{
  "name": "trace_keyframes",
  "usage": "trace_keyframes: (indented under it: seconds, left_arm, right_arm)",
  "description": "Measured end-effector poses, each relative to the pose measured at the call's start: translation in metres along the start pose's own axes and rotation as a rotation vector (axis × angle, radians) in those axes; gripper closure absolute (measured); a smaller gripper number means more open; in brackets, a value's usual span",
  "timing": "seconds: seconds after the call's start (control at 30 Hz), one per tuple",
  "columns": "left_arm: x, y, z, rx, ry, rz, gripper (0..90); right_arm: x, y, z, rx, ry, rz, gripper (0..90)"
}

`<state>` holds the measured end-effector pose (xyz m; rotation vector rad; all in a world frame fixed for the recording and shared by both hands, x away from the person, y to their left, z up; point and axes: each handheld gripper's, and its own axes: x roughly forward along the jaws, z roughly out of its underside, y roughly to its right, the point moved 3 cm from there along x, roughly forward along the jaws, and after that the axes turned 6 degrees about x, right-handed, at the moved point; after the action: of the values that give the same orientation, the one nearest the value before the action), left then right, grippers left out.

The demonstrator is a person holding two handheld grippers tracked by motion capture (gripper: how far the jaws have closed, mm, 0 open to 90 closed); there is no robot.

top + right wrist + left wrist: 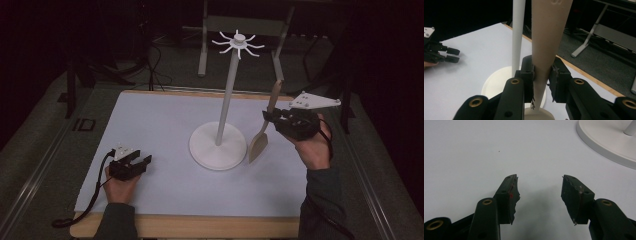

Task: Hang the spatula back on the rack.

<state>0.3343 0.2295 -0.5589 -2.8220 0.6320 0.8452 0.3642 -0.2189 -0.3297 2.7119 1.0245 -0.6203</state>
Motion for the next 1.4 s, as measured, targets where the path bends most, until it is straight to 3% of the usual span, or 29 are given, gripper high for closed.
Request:
trace_keyframes:
  seconds: [0.47, 1.4]
  left_arm:
    - [0.0, 0.0, 0.0, 0.0, 0.0, -0.001, 47.3]
    - [0.0, 0.0, 0.0, -0.003, -0.001, 0.002, 47.3]
  right_arm:
    - [0.005, -0.001, -0.017, 0.006, 0.03, -0.01, 75.2]
    - [0.017, -0.008, -0.048, -0.004, 0.029, -0.075, 75.2]
